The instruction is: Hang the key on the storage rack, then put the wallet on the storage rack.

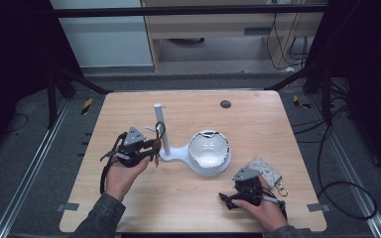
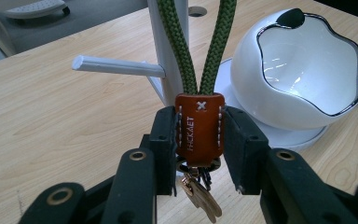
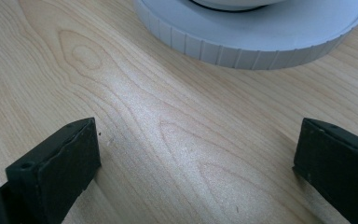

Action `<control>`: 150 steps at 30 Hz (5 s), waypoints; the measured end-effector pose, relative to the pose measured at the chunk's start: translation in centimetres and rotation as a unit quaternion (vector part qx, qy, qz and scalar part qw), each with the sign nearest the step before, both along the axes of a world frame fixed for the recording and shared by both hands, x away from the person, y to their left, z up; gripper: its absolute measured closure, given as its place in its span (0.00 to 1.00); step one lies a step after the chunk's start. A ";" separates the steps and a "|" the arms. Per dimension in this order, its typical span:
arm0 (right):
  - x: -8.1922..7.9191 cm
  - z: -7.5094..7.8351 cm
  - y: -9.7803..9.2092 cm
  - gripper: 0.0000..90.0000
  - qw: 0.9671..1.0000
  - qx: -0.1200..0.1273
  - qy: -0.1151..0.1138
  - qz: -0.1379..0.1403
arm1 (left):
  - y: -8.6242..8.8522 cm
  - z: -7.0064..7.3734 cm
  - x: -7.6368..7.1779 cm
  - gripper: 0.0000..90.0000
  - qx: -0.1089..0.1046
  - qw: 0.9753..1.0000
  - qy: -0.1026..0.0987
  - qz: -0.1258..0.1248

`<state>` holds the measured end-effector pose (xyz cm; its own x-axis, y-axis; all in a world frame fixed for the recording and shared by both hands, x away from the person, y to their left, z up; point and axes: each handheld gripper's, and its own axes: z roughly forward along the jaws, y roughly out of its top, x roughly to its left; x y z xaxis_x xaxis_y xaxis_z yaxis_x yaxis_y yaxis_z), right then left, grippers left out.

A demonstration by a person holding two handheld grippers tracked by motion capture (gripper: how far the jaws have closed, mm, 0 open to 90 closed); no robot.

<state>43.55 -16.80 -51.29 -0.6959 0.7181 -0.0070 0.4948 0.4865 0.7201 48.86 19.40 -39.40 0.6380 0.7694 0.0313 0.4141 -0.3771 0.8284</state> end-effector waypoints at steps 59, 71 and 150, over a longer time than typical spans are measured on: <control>1.0 7.6 -5.0 0.09 0.993 -0.105 0.044 -0.027 | 4.7 -9.7 -0.8 0.07 0.043 0.995 0.079 0.033; 3.0 8.2 -7.5 0.13 0.982 -0.145 0.109 -0.056 | 5.0 -10.2 -0.4 0.07 0.049 0.994 0.083 0.045; 3.4 7.8 -7.7 0.35 0.966 -0.238 0.097 -0.011 | 5.4 -11.3 -0.5 0.03 0.053 0.994 0.077 0.055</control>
